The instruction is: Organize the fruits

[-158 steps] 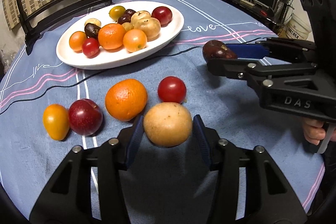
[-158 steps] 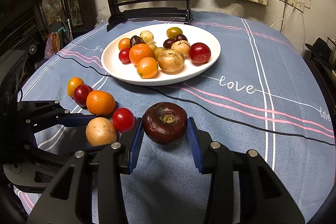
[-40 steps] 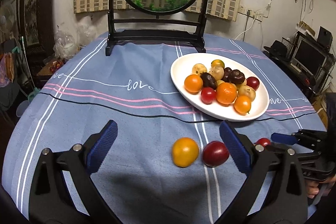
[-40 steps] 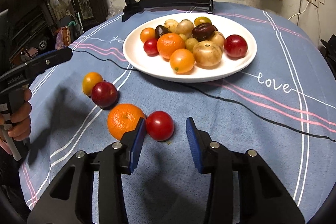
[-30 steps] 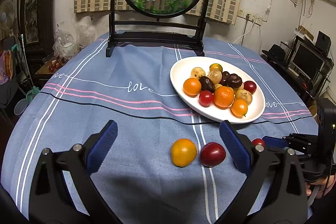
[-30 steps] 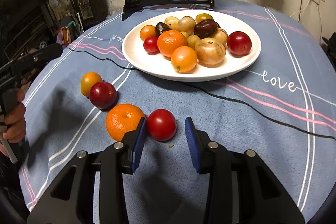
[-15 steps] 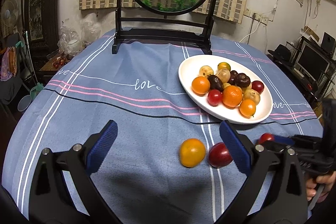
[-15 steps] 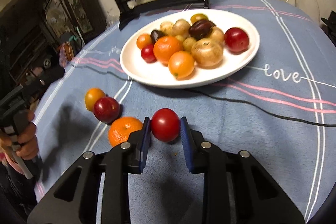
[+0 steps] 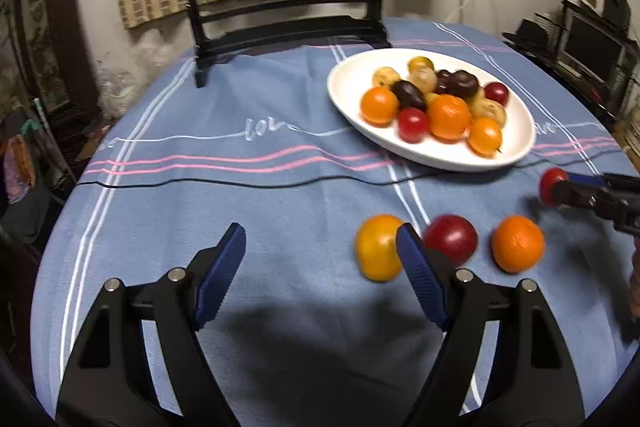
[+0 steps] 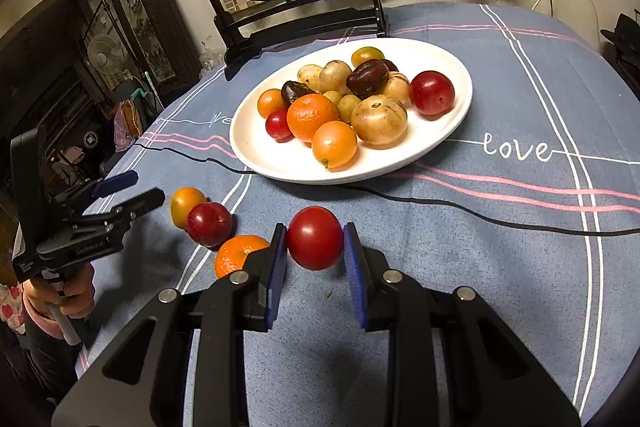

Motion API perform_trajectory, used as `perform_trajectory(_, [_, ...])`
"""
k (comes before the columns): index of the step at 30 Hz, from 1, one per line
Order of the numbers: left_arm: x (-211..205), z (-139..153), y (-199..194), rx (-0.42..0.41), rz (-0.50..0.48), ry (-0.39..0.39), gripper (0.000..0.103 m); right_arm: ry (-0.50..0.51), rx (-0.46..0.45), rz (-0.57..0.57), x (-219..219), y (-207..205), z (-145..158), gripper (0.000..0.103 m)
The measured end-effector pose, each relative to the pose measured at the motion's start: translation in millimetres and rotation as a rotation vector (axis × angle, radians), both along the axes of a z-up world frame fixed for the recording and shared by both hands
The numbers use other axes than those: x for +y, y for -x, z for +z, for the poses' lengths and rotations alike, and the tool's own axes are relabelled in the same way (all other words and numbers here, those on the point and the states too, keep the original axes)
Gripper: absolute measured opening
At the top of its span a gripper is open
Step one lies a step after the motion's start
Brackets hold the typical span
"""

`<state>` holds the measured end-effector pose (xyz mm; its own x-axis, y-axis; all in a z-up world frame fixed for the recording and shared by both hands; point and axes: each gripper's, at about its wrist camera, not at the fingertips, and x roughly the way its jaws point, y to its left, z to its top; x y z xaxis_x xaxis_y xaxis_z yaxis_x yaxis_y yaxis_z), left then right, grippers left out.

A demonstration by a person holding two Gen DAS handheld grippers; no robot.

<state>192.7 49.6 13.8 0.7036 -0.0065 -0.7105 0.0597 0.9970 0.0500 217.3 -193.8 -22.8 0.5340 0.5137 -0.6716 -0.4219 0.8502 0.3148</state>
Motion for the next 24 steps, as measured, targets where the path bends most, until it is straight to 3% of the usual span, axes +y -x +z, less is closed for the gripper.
perform_trajectory(6, [-11, -11, -1, 0.033, -0.052, -0.019, 0.065, -0.001, 0.003, -0.001, 0, -1, 0, 0.029])
perform_trajectory(24, [-26, -23, -8, 0.054, -0.132, 0.002, 0.052, 0.003, 0.011, -0.003, -1, -1, -3, 0.029])
